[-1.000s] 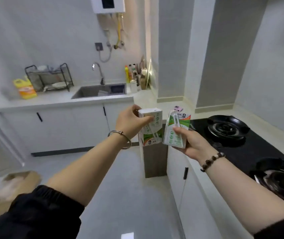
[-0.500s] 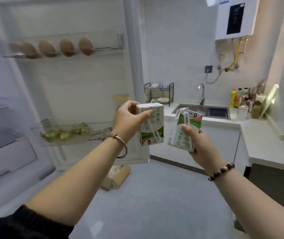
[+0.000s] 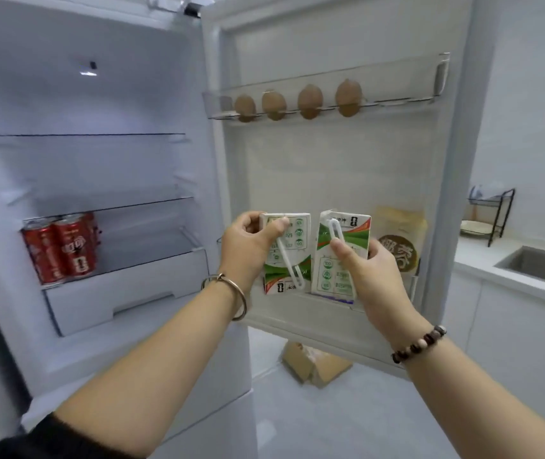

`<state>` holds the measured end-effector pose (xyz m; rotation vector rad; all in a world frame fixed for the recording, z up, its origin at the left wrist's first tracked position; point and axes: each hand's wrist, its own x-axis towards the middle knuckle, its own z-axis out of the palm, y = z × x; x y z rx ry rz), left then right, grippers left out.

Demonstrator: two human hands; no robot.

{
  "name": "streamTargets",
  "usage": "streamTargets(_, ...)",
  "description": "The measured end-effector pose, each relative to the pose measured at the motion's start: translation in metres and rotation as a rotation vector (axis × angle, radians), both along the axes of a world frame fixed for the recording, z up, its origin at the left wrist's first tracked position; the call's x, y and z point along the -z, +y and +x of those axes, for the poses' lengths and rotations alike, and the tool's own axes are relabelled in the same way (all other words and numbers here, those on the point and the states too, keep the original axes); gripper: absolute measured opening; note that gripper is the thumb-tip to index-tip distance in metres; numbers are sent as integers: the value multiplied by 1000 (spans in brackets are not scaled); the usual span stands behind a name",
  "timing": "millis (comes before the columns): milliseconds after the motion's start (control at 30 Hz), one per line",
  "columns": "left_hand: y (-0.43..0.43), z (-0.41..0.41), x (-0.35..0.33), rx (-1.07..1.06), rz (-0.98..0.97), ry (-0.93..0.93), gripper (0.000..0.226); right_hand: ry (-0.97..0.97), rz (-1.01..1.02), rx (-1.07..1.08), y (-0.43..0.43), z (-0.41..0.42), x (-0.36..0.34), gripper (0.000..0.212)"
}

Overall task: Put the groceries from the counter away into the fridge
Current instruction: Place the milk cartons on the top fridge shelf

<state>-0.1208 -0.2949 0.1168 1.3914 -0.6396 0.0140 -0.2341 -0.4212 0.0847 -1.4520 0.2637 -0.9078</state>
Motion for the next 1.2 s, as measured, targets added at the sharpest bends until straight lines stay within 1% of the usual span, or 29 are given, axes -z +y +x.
streamTargets(167, 22, 30, 6, -143, 4, -16, 19, 37, -69, -92, 14, 51, 5, 23)
streamTargets(267, 41, 53, 13, -241, 8, 2, 18, 53, -68, -163, 28, 82, 13, 18)
streamTargets(367, 65, 83, 22, -296, 24, 23, 20, 69, -96, -209, 48, 117, 17, 18)
streamTargets(633, 134, 211, 40, -415, 57, 47, 23, 90, -79, -283, 116, 253, 34, 25)
streamTargets(833, 173, 314, 65, -419, 54, 139, 24, 124, -92, -274, 153, 356, 45, 10)
streamTargets(933, 179, 357, 81, -415, 66, 166, 22, 165, -98, -229, 161, 398, 56, 11)
streamTargets(1033, 175, 388, 92, -410, 76, 181, 21, 193, -104, -173, 161, 431, 65, 17)
streamTargets(1200, 161, 421, 94, -412, 50, 199, 32, 182, -125, -90, 149, 467, 69, 16)
